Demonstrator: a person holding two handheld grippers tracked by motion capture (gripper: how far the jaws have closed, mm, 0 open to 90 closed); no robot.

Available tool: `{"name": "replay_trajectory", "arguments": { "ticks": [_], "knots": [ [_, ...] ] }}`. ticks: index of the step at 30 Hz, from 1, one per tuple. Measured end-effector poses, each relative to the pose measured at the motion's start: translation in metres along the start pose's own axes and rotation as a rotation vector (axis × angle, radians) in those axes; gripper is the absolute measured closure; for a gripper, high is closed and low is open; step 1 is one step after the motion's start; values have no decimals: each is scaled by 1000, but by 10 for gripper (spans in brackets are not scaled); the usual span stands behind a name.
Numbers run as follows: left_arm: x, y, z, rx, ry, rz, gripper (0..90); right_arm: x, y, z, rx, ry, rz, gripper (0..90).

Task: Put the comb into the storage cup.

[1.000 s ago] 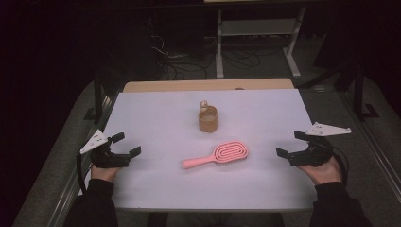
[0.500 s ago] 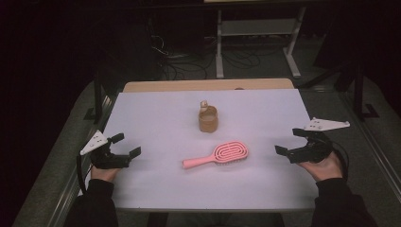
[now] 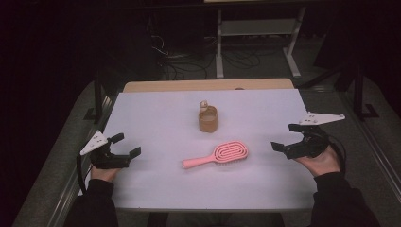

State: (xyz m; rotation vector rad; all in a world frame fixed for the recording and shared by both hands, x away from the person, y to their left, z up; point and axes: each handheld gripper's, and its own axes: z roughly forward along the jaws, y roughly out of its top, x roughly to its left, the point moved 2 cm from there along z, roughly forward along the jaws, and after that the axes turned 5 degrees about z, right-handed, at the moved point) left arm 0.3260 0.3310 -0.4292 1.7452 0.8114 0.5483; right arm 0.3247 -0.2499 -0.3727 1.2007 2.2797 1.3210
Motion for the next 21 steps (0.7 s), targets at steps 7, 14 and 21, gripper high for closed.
{"name": "replay_trajectory", "arguments": {
  "ticks": [7, 14, 21],
  "knots": [
    [0, 0, 0, -4, 4, 1, 0, 7, 10, 4, 14, 17, -17, 0],
    [0, 0, 0, 0, 1, 5, 0, 12, 19, 11, 38, 22, -36, 0],
    [0, 0, 0, -1, 0, 5, 0, 21, 30, 22, 65, 40, -62, 0]
  ]
}}
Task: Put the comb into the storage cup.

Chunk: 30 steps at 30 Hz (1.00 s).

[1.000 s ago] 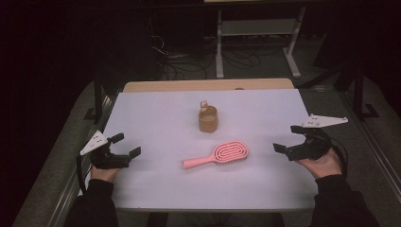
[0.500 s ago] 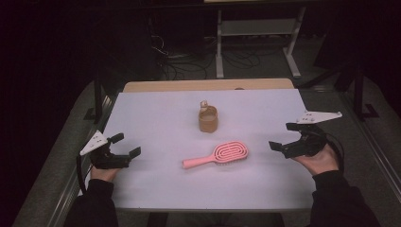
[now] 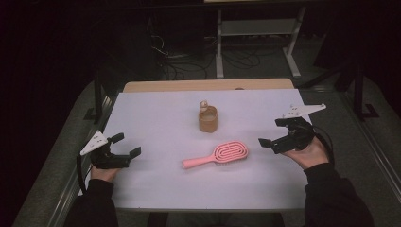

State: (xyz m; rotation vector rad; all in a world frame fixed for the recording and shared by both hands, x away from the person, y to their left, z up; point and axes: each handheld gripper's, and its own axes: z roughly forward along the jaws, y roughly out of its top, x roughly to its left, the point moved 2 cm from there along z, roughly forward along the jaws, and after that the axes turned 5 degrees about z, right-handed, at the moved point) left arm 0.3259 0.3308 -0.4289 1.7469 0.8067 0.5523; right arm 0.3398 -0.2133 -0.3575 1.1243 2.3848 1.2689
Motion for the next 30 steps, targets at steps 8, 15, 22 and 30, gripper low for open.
{"name": "replay_trajectory", "arguments": {
  "ticks": [8, 15, 22, 30],
  "knots": [
    [0, 0, 0, 0, 0, 0, 0, 11, 11, 12, 16, 27, -26, 0],
    [0, 0, 0, 0, -2, 0, 0, 17, 19, 23, 34, 45, -41, 0],
    [0, 0, 1, 0, -4, 0, 0, 23, 24, 33, 39, 63, -53, 0],
    [0, 0, 1, 0, -5, 0, 0, 32, 31, 45, 55, 84, -76, 0]
  ]
}}
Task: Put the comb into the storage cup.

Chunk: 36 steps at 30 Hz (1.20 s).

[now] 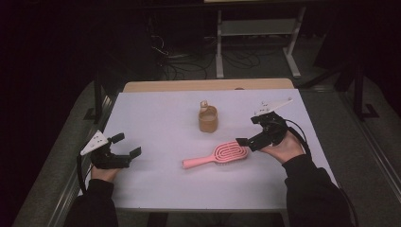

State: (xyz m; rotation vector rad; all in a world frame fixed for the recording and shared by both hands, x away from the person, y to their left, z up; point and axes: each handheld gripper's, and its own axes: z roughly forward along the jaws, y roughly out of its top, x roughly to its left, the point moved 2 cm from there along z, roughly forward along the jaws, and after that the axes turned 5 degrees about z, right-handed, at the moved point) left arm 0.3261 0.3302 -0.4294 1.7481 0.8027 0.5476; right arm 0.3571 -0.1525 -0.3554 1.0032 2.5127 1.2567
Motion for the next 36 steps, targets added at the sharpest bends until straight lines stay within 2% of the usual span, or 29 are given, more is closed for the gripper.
{"name": "replay_trajectory", "arguments": {
  "ticks": [17, 36],
  "knots": [
    [0, 0, 0, 0, -1, 4, 0, 10, 9, 20, 32, 32, -25, 2],
    [0, 0, 1, -1, -2, 3, 0, 31, 18, 51, 83, 99, -68, 76]
  ]
}}
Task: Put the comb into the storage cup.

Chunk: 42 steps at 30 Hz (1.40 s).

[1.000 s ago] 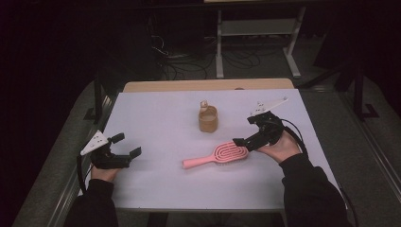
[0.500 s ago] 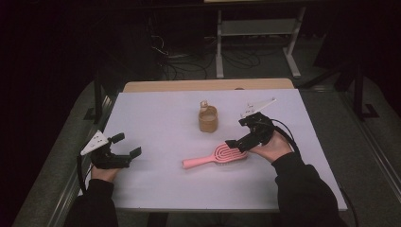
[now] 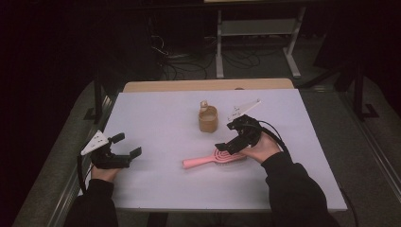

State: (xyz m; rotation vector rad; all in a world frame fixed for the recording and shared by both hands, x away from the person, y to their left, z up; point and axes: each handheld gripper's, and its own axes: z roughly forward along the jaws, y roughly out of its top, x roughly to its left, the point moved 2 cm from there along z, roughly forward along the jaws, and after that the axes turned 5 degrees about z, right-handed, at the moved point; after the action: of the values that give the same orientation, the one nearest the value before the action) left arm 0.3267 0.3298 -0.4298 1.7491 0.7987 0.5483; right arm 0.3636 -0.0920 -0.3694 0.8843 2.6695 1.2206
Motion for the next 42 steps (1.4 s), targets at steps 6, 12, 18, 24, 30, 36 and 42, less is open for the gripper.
{"name": "replay_trajectory", "arguments": {
  "ticks": [6, 12, 18, 24, 30, 36, 42],
  "knots": [
    [0, 0, 0, 1, -2, -2, 0, 3, 2, 7, 9, 14, -4, 83],
    [0, 0, 0, 3, -3, 1, 0, 8, 3, 13, 8, 35, -8, 98],
    [0, 0, 0, 0, -4, 1, 0, 11, 3, 22, 17, 52, -11, 121],
    [0, 0, 1, 3, -6, 3, 0, 13, 2, 30, 17, 70, -3, 134],
    [-1, 0, 1, 2, -7, 2, 0, 15, 0, 39, 31, 86, 3, 142],
    [-1, 0, 1, 2, -9, 3, 0, 17, 0, 48, 45, 102, 1, 181],
    [-1, 0, 2, 4, -12, 5, 0, 19, 0, 57, 58, 116, -2, 240]
  ]
}}
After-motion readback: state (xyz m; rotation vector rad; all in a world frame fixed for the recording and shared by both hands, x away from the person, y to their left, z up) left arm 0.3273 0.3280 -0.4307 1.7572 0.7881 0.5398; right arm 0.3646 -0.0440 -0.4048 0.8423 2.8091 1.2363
